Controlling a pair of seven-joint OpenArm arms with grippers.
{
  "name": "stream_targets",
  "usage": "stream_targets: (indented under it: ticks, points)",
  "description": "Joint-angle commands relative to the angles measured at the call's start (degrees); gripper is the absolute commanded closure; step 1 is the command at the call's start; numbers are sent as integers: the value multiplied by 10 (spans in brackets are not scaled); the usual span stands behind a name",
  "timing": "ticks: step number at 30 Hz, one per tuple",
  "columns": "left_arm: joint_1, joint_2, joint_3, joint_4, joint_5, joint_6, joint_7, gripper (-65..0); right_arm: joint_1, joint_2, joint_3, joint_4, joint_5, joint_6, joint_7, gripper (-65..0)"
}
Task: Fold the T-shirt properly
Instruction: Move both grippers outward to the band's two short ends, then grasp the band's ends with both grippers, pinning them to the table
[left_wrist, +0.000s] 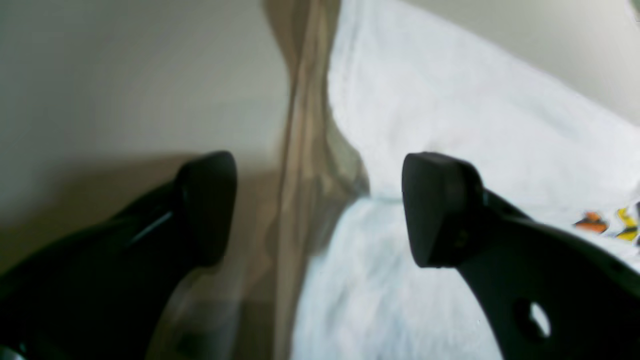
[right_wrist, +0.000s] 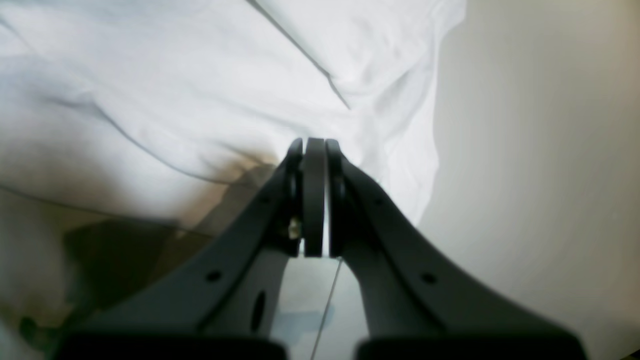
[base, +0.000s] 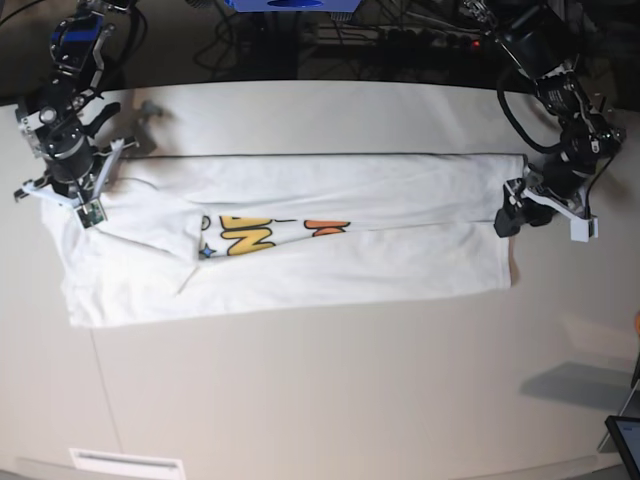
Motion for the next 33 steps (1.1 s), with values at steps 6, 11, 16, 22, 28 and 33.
stream_targets:
  ticks: [6, 11, 16, 22, 28, 33]
  points:
    - [-13, -12, 3, -45, 1, -3, -31, -499, 4, 5, 1, 8, 2, -4, 11, -16]
    - [-13, -9, 34, -45, 1, -3, -31, -499, 4, 5, 1, 8, 2, -4, 11, -16]
    - [-10, -8, 60, -45, 1, -3, -32, -497, 4, 5, 1, 8, 2, -4, 11, -16]
    - [-8, -3, 59, -45, 1, -3, -32, -495, 4, 5, 1, 8, 2, -4, 11, -16]
    - [-2, -1, 59, -47, 1, -3, -32, -495, 3, 5, -28, 5, 3, -3, 13, -16]
    - [-3, -1, 59, -47, 1, -3, -32, -495, 4, 8, -91, -9, 3, -4, 34, -15]
